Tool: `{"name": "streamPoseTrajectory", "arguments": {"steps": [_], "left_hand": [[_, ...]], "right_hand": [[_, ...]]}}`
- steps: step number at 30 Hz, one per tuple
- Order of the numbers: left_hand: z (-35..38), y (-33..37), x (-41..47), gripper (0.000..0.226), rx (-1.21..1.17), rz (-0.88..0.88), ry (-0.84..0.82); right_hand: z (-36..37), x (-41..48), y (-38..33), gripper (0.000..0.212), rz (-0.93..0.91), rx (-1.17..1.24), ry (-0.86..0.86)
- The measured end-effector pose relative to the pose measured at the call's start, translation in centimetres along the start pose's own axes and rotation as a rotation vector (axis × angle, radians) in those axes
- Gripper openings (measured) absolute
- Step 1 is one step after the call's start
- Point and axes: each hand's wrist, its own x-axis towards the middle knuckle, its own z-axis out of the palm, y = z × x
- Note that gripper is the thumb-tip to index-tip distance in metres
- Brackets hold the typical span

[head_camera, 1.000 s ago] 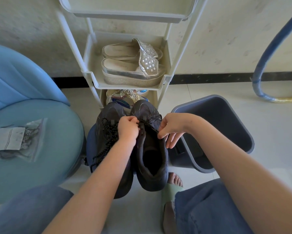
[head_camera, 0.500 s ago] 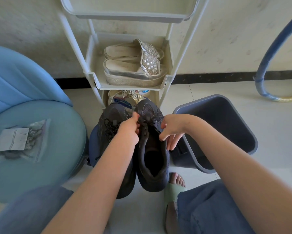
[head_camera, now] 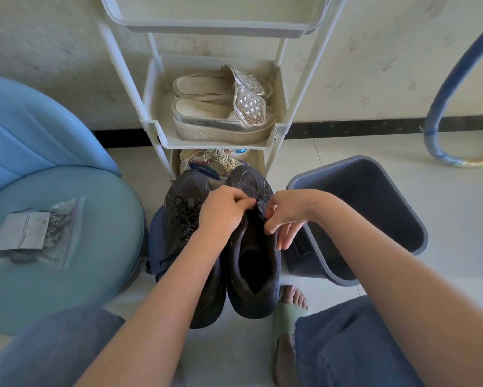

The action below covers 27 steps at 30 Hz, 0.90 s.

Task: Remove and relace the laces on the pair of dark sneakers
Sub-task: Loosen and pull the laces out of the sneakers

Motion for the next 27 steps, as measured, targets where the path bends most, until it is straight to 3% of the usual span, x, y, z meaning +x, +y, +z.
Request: {"name": "streamPoseTrajectory", "arguments": {"steps": [2, 5, 7, 10, 13, 19, 24, 27], "left_hand": [[1.1, -0.5, -0.2, 0.026, -0.218, -0.027, 0.123], [1.2, -0.7, 0.5, 0.036, -0.826, -0.328, 0.384], [-0.6, -0.6, 1.4, 0.039, -1.123, -0.440, 0.505], [-2.0, 0.0, 1.8, 0.034, -1.324, -0.379, 0.351], [-0.8, 0.6, 0.8, 0.020, -0.891, -0.298, 0.150], [-0.6, 0.1, 0.0, 0.017, 0.020, -0.013, 0.046], [-1.3, -0.5, 0.6, 0.017, 0.190, 0.084, -0.112], [-0.2, -0.9, 0.7, 0.010, 0.188, 0.123, 0.028]], "right_hand": [[0.1, 0.0, -0.1, 0.030, -0.003, 0.006, 0.007], [0.3, 0.0, -0.2, 0.033, 0.000, -0.023, 0.014], [0.5, -0.1, 0.1, 0.035, 0.015, -0.026, -0.011], [0.4, -0.2, 0.2, 0.037, 0.010, 0.001, -0.018], [0.1, 0.2, 0.0, 0.034, -0.015, 0.000, 0.015], [0.2, 0.2, -0.2, 0.031, -0.017, -0.017, 0.009], [0.2, 0.3, -0.2, 0.031, -0.013, -0.009, 0.003], [0.2, 0.3, -0.1, 0.031, -0.007, -0.012, 0.009]]}}
